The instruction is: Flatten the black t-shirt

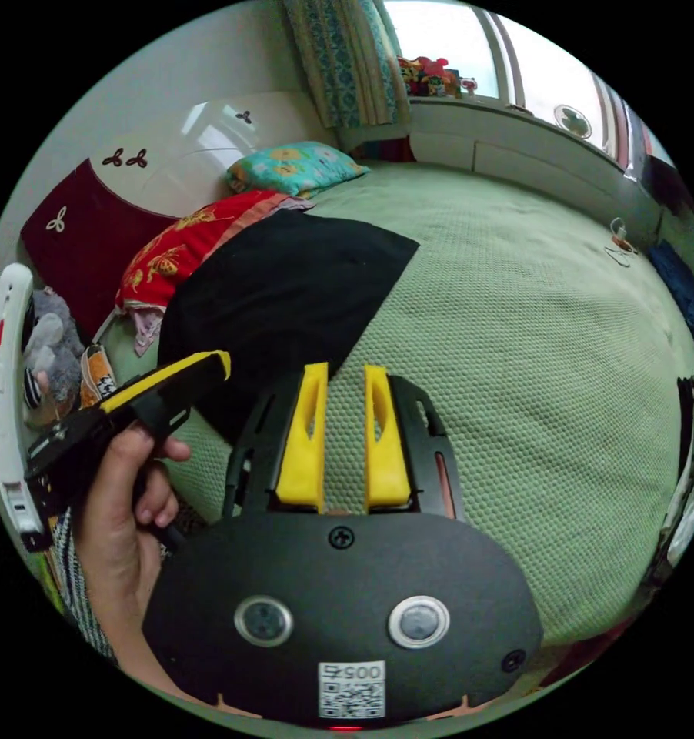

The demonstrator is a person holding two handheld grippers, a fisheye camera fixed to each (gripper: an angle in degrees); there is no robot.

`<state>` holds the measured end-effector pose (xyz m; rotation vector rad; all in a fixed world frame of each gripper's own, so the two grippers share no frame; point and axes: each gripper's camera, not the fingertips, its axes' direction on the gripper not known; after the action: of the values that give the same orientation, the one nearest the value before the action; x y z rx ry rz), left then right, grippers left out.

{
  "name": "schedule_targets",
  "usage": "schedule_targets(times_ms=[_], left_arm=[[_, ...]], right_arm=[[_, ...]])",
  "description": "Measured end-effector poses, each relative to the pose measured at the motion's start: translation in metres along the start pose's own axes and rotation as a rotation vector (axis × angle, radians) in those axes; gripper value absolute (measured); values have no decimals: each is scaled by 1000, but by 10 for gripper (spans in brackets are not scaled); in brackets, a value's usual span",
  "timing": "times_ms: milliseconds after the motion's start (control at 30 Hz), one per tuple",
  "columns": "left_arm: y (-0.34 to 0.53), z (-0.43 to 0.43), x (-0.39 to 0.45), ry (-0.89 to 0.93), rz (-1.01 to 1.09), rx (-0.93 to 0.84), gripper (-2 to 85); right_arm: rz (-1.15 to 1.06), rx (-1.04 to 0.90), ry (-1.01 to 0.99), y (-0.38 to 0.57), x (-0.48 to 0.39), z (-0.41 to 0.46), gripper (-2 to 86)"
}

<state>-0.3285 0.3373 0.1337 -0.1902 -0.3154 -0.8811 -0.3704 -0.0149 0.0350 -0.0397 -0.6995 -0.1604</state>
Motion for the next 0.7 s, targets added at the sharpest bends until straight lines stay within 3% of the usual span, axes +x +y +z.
schedule_targets(times_ms=[367,600,700], left_arm=[[-4,8,-4,95,136,-62,117],[10,24,10,178,246,-133,178],[12,31,11,115,233,-127,165]], right_arm=[[-74,-15,11,-14,33,28,134],[18,11,-131,-17,84,36,135],[41,6,-185,-15,96,39,134]])
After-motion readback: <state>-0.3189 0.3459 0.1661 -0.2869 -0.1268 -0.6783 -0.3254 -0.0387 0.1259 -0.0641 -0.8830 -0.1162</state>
